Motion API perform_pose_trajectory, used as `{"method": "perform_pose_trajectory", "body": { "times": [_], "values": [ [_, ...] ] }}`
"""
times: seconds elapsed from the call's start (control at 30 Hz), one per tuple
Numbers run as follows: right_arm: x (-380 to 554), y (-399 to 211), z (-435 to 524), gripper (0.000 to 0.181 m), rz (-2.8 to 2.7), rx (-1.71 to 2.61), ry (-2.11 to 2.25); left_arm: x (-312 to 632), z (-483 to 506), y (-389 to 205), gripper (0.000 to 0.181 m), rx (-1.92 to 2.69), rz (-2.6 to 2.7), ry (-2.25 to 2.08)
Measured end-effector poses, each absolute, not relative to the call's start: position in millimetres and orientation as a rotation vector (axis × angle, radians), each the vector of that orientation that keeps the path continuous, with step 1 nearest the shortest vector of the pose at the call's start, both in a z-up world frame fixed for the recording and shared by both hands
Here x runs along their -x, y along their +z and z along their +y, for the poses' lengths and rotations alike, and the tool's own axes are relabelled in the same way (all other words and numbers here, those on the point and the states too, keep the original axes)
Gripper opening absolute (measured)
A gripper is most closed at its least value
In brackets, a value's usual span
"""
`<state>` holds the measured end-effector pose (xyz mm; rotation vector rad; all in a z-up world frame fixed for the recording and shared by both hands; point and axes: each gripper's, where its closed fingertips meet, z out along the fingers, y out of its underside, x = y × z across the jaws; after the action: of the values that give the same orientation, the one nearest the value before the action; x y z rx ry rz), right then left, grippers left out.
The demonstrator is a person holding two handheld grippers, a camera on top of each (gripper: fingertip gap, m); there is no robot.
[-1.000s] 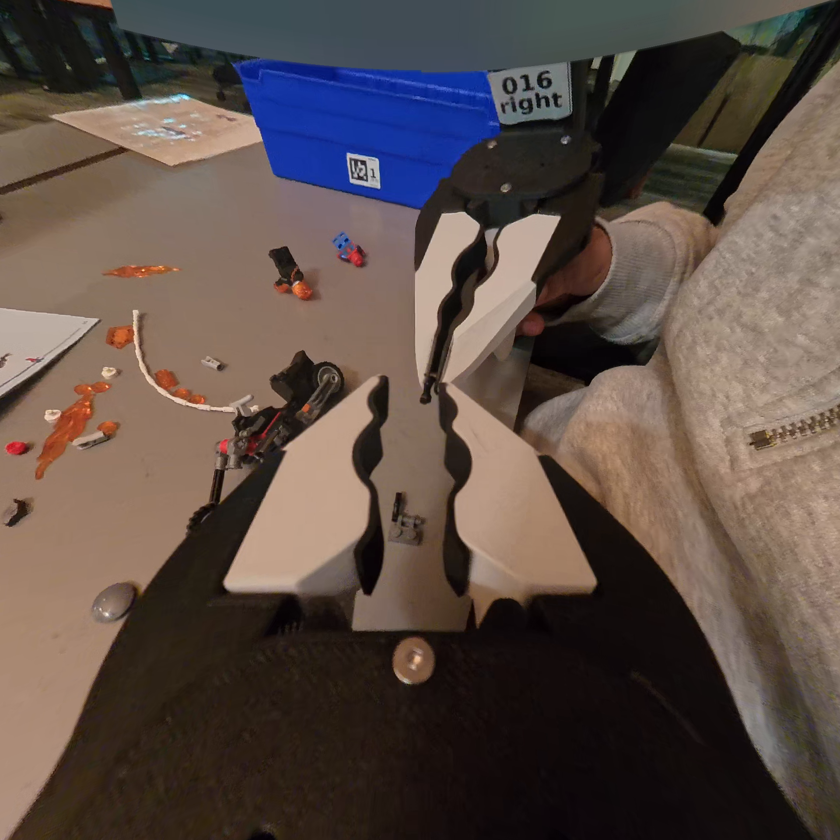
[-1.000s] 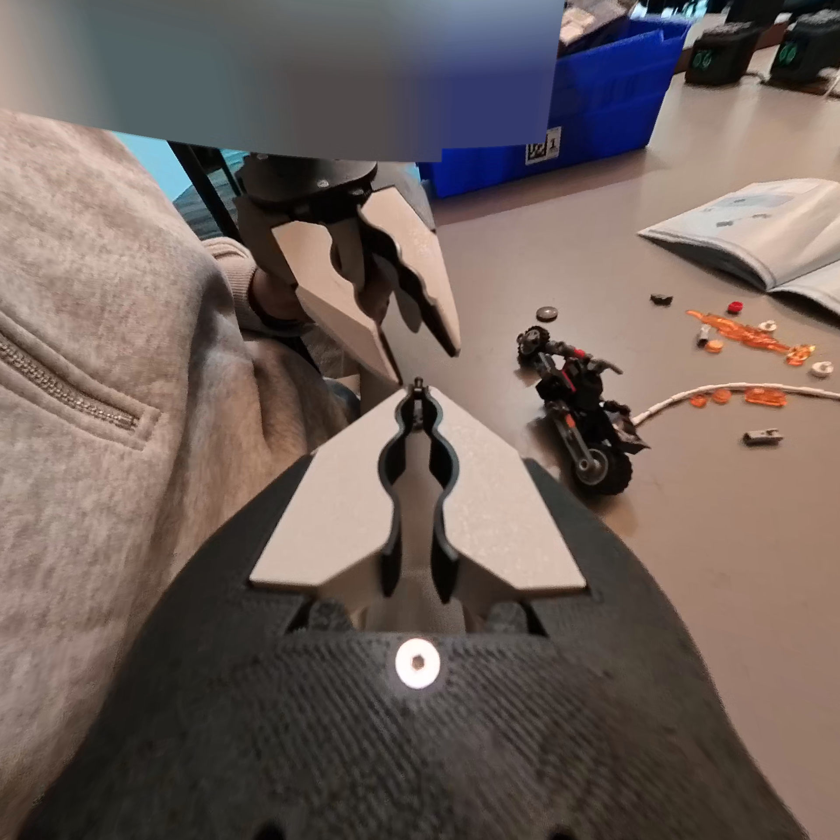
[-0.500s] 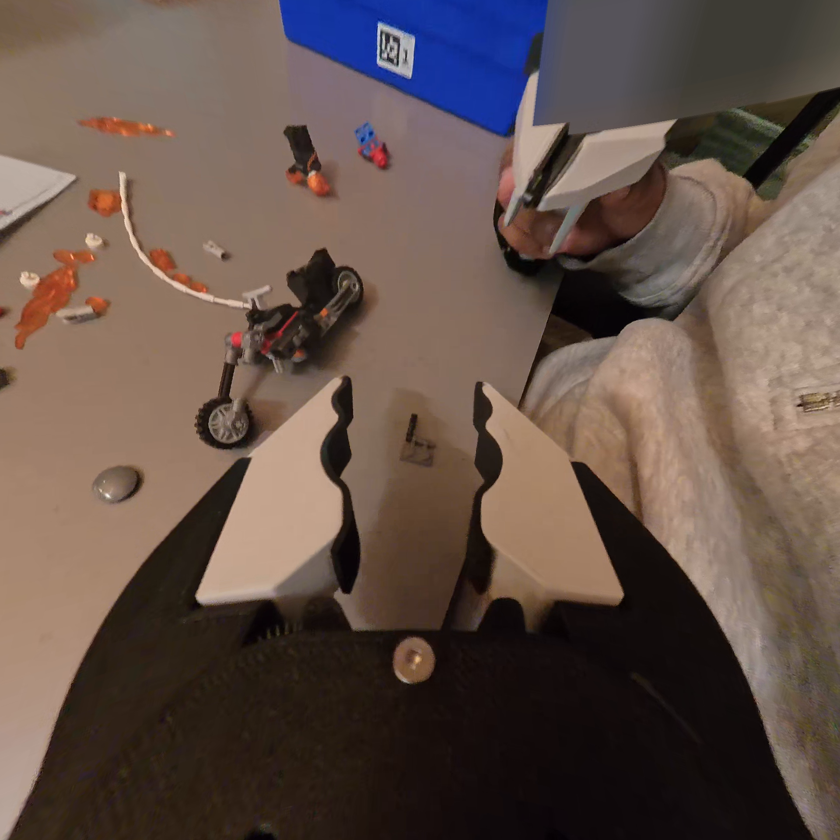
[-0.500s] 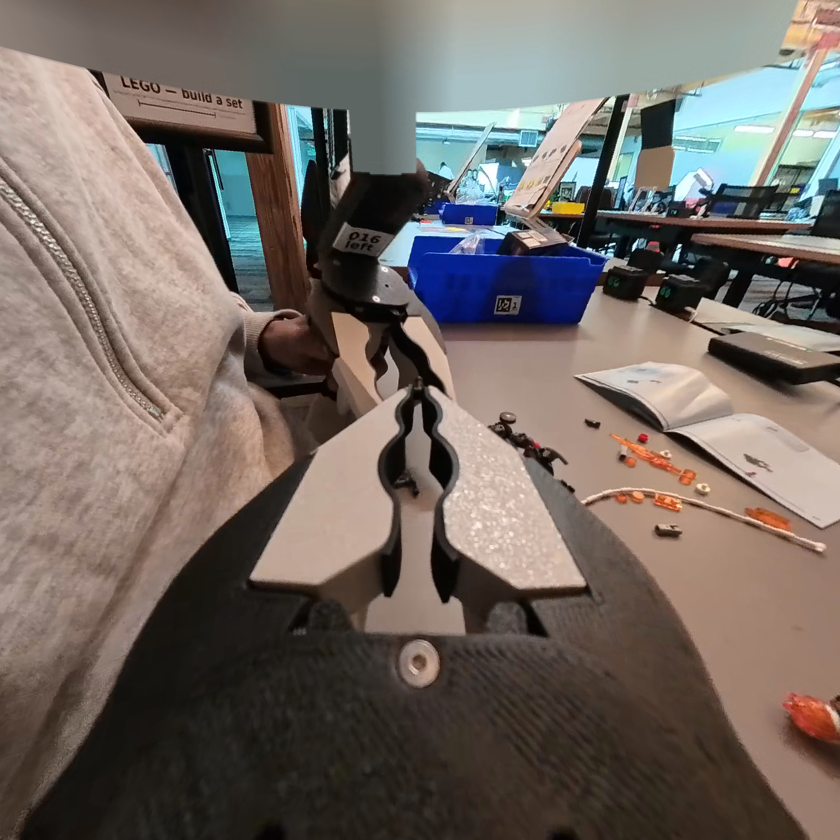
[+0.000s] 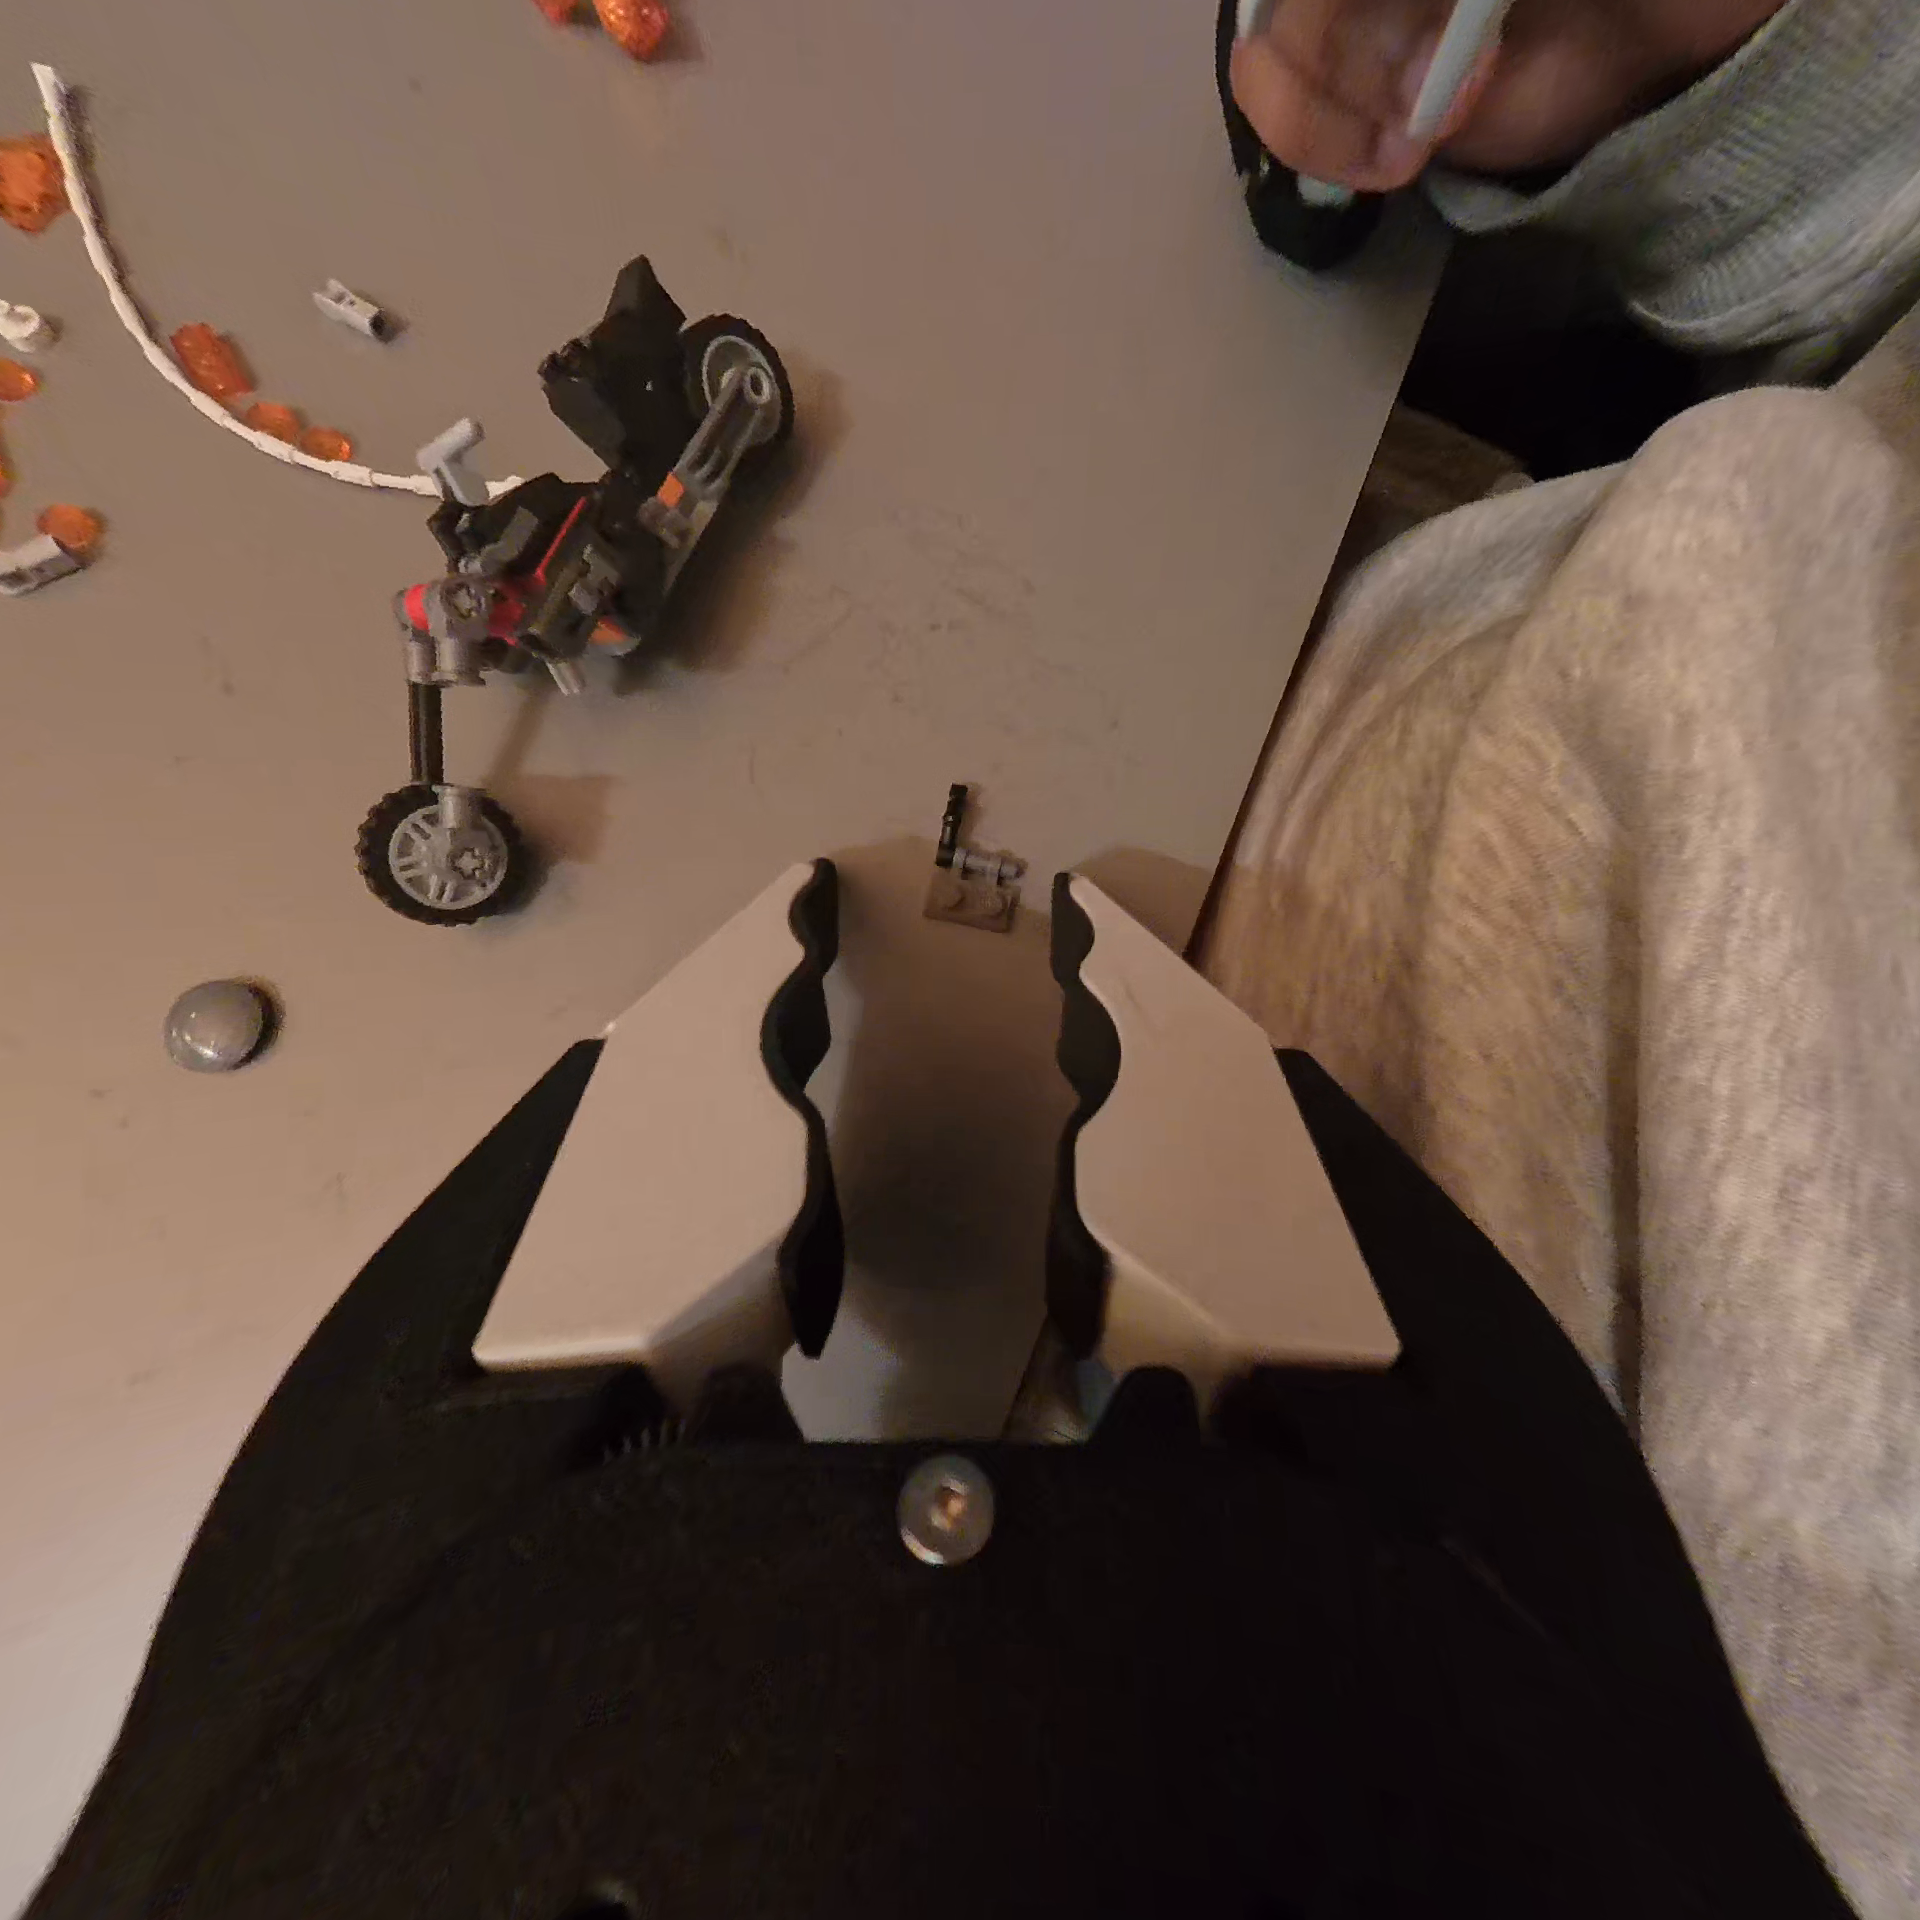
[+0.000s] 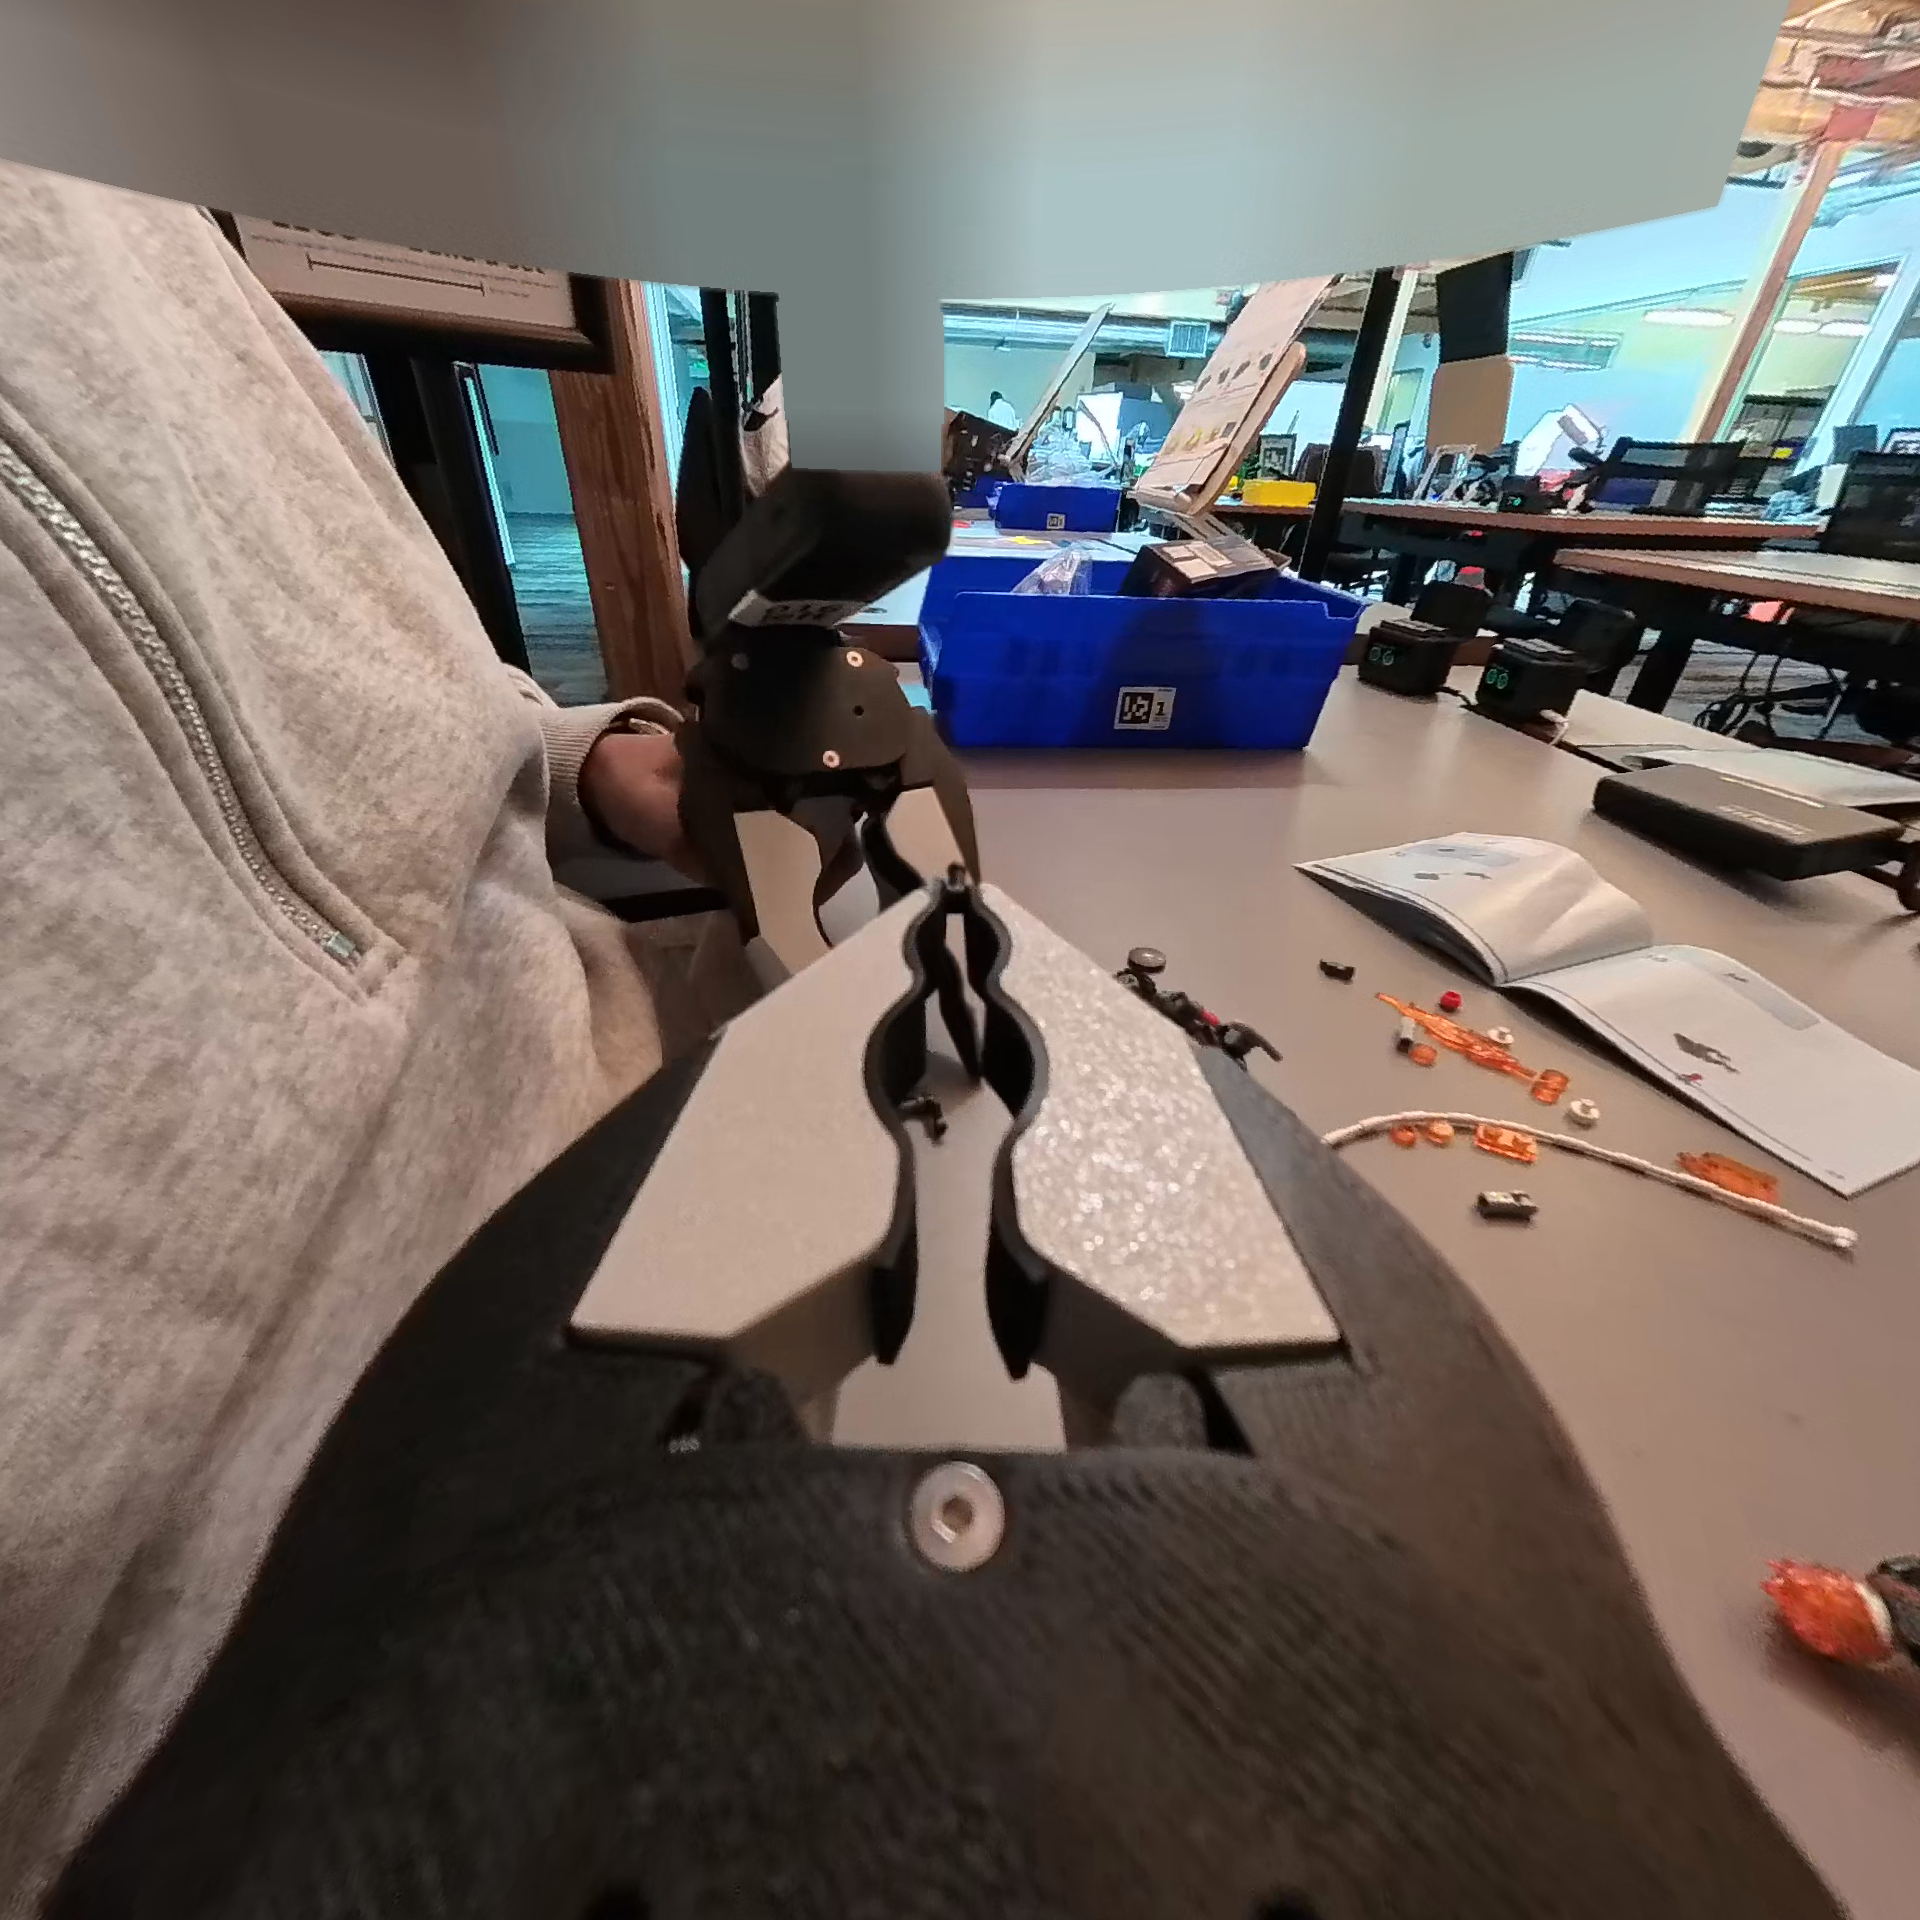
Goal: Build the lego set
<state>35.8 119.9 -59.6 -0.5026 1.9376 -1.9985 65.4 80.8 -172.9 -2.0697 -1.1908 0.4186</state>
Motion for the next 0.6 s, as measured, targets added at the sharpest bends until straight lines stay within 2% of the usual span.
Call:
{"method": "perform_pose_trajectory", "body": {
  "times": [0.27, 0.4, 0.47, 0.6],
  "values": [
    [-35, -61, 119, 0.0, 1.952, 0.501, -1.996, -66, 87, -173, 0.016, 2.1, -1.159, 0.427],
    [-32, -61, 117, 0.0, 1.96, 0.478, -2.0, -57, 81, -170, 0.015, 2.006, -1.246, 0.446],
    [-27, -62, 115, 0.0, 1.982, 0.434, -2.001, -50, 83, -152, 0.015, 1.768, -1.287, 0.353],
    [-13, -64, 105, 0.0, 2.032, 0.247, -1.954, -45, 72, -81, 0.014, 0.987, -1.149, -0.109]
  ]
}}
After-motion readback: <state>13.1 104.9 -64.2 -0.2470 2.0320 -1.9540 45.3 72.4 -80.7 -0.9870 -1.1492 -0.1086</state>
